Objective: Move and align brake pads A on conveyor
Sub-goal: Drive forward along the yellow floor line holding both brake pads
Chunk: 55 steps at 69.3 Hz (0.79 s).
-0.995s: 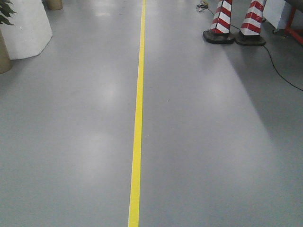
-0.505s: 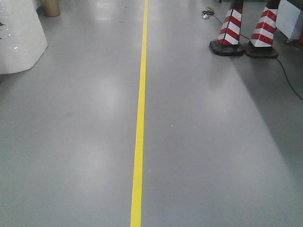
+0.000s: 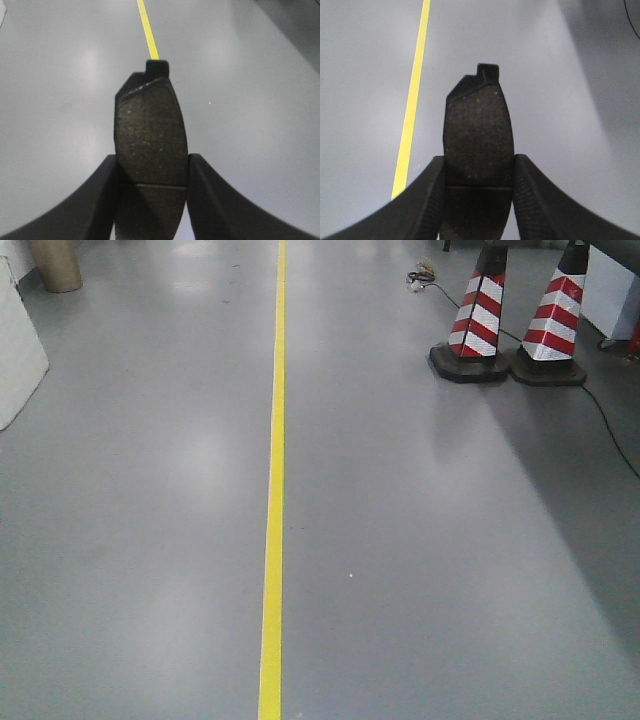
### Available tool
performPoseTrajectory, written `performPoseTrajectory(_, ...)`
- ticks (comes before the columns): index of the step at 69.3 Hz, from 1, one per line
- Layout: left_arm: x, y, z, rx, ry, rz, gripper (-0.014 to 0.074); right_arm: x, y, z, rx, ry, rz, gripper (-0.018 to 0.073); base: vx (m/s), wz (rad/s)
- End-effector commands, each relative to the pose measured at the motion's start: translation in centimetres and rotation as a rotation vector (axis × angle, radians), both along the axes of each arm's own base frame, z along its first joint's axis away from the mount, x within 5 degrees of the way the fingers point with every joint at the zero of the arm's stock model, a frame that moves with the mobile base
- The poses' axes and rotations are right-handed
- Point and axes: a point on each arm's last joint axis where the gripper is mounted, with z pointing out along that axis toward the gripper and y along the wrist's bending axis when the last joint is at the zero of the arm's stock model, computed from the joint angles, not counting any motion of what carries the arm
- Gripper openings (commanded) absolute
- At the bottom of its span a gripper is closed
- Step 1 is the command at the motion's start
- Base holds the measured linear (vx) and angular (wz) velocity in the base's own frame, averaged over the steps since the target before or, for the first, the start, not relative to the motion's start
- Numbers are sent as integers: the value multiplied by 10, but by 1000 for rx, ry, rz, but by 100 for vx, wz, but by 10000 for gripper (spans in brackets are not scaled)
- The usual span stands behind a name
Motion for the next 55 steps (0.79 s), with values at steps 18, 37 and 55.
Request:
performPoseTrajectory(18,4,-1,15,-12,-103,-6,-6,4,-1,15,-8,-108,-2,-4,77,1)
performPoseTrajectory(37,4,-1,15,-12,-103,-6,-6,4,-1,15,-8,-108,-2,-4,79,2)
performPoseTrajectory(55,4,-1,15,-12,-103,-6,-6,4,-1,15,-8,-108,-2,-4,81,0)
